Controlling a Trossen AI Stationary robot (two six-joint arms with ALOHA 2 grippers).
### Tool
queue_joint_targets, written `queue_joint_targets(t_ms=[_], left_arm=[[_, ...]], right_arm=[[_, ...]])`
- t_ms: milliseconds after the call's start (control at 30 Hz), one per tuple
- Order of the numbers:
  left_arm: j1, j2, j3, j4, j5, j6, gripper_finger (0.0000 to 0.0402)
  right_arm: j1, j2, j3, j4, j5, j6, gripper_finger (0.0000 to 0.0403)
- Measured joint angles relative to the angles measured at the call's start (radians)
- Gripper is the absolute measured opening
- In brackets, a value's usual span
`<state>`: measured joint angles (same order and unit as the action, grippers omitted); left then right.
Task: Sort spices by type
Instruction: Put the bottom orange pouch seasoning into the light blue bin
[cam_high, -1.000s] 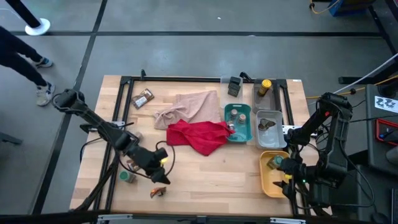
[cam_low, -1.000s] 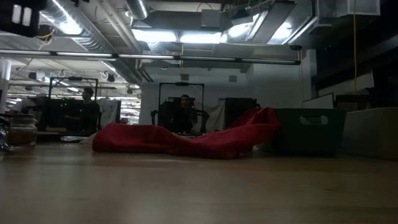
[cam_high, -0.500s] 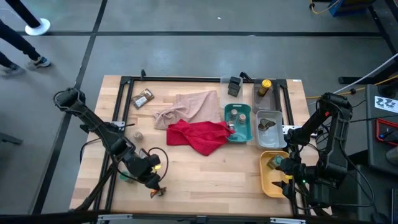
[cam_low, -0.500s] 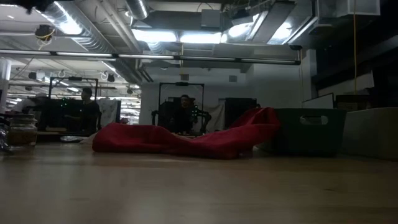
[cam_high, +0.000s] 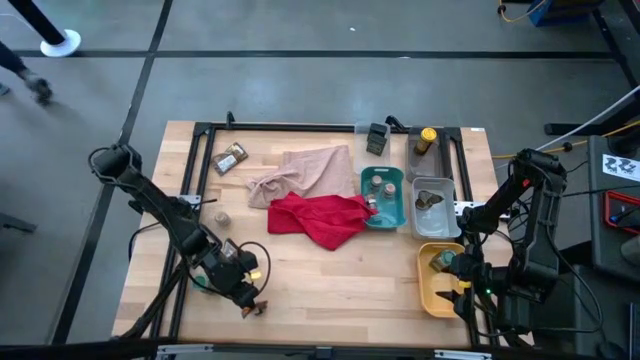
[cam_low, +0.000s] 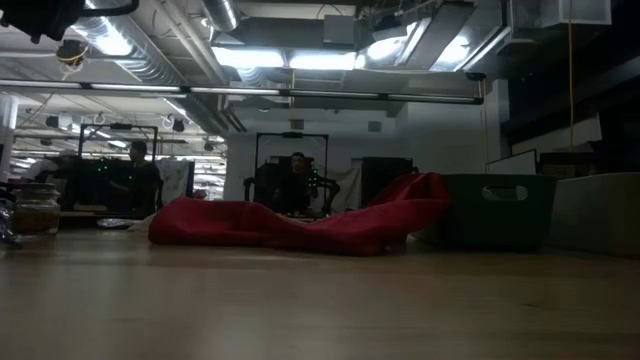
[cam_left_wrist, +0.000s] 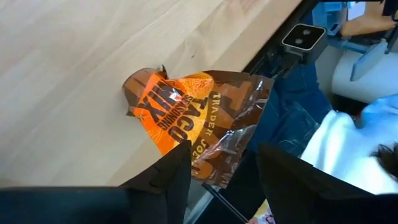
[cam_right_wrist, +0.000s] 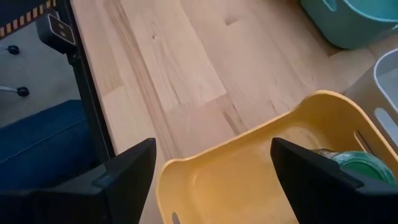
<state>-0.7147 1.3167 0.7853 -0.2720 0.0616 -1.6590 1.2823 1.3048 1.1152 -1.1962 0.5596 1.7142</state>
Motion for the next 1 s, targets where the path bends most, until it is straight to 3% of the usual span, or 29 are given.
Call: queue_joint_targets(t_ms=[800,1000], left_arm=[[0.001,0.001,0.0,0.022,-0.019,0.092,0.0155],[0.001,0.001,0.0,0.027,-0.053,0.055,0.0155]], right_arm=[[0.0,0.0,0.0,0.028,0.017,-0.044,0.0317],[0.0,0.0,0.0,0.027,0.017,-0.048,0.0317]])
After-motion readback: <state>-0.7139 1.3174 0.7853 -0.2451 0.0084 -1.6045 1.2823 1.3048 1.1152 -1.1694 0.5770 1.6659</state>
